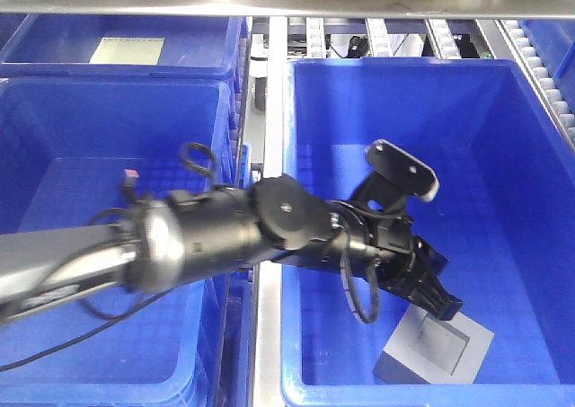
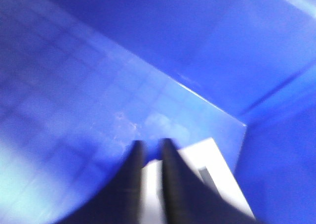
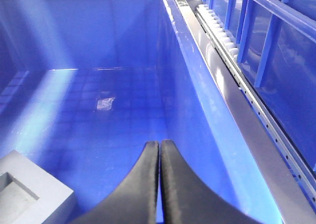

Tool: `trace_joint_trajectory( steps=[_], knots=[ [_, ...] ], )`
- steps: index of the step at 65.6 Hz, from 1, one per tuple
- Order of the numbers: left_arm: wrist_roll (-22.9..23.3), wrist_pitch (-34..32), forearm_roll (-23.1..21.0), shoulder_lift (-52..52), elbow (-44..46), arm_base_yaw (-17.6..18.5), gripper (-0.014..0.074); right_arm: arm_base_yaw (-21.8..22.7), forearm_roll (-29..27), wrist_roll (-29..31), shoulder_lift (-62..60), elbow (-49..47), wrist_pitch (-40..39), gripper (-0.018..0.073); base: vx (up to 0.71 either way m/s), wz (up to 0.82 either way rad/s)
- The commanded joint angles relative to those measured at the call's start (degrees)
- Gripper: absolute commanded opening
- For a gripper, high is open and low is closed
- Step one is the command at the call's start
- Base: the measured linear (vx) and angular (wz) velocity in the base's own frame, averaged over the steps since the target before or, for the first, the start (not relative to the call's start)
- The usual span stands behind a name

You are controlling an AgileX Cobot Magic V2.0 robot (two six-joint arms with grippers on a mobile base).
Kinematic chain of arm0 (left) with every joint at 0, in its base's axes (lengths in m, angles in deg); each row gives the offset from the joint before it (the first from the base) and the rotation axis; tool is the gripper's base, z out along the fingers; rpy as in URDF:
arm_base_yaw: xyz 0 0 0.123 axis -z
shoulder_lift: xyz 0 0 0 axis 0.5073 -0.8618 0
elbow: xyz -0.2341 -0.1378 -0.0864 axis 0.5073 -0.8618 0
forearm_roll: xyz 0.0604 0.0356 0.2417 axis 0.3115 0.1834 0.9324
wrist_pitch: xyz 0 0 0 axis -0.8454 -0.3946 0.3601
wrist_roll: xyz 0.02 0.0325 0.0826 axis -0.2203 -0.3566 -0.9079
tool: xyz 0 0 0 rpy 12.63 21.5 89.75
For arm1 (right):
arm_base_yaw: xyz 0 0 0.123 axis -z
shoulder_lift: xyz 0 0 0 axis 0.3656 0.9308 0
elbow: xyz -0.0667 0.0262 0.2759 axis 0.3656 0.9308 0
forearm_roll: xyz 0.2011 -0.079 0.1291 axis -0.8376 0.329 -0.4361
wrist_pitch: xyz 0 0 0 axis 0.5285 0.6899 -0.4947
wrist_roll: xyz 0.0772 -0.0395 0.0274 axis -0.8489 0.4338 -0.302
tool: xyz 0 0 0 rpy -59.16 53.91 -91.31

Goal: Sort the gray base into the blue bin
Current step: 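Swing the left arm over the farther blue bin and lower the block, then open the left gripper to release the block and withdraw the arm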

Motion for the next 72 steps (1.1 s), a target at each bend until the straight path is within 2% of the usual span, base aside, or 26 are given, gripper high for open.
trace_joint_trajectory(
  steps=[1, 12, 21, 25, 28, 36, 39, 44, 51, 56, 63, 68, 72],
  knots=[
    [0.1, -2.9, -1.2, 5.6, -1.5, 0.3, -0.0007, 0.1, 0.4, 0.6, 0.8, 0.1, -3.9, -0.0005, 0.0, 0.0],
    [0.9, -5.7, 2.3, 12.0, -9.2, 0.3, -0.0006, 0.1, 0.4, 0.6, 0.8, 0.1, -3.9, -0.0005, 0.0, 0.0],
    [8.3, -7.5, 9.7, 19.0, -14.6, 0.1, -0.0006, 0.1, 0.4, 0.6, 0.8, 0.1, -3.9, -0.0005, 0.0, 0.0],
    [13.6, -7.5, 15.6, 22.1, -16.4, 0.1, -0.0006, 0.1, 0.4, 0.6, 0.8, 0.1, -3.9, -0.0005, 0.0, 0.0],
    [18.8, -7.3, 21.9, 24.8, -17.6, 0.1, -0.0006, 0.1, 0.4, 0.6, 0.8, 0.1, -3.9, -0.0005, 0.0, 0.0],
    [35.4, -4.9, 37.4, 29.7, -20.3, 0.1, -0.0006, 0.1, 0.4, 0.6, 0.8, 0.1, -3.9, -0.0005, 0.0, 0.0],
    [42.4, -3.1, 45.2, 31.8, -21.3, 0.1, -0.0006, 0.1, 0.4, 0.6, 0.8, 0.1, -3.9, -0.0005, 0.0, 0.0],
    [53.7, -0.4, 55.3, 34.7, -23.1, 0.2, -0.0006, 0.1, 0.4, 0.6, 0.8, 0.1, -3.9, -0.0005, 0.0, 0.0],
    [63.1, -2.2, 65.7, 40.4, -27.5, 0.4, -0.0006, 0.1, 0.4, 0.6, 0.8, 0.1, -3.9, -0.0005, 0.0, 0.0],
    [66.0, -7.2, 68.5, 45.0, -31.8, 0.4, -0.0006, 0.1, 0.4, 0.6, 0.8, 0.1, -3.9, -0.0005, 0.0, 0.0],
    [66.2, -13.0, 69.1, 52.4, -37.2, 0.3, -0.0006, 0.1, 0.4, 0.6, 0.8, 0.1, -3.9, -0.0005, 0.0, 0.0],
    [66.2, -13.1, 69.1, 57.0, -40.5, 0.2, -0.0006, 0.1, 0.4, 0.6, 0.8, 0.1, -3.9, -0.0005, 0.0, 0.0],
    [66.2, -10.6, 69.1, 60.1, -42.8, 0.1, -0.0006, 0.1, 0.4, 0.6, 0.8, 0.1, -3.9, -0.0005, 0.0, 0.0]
  ],
)
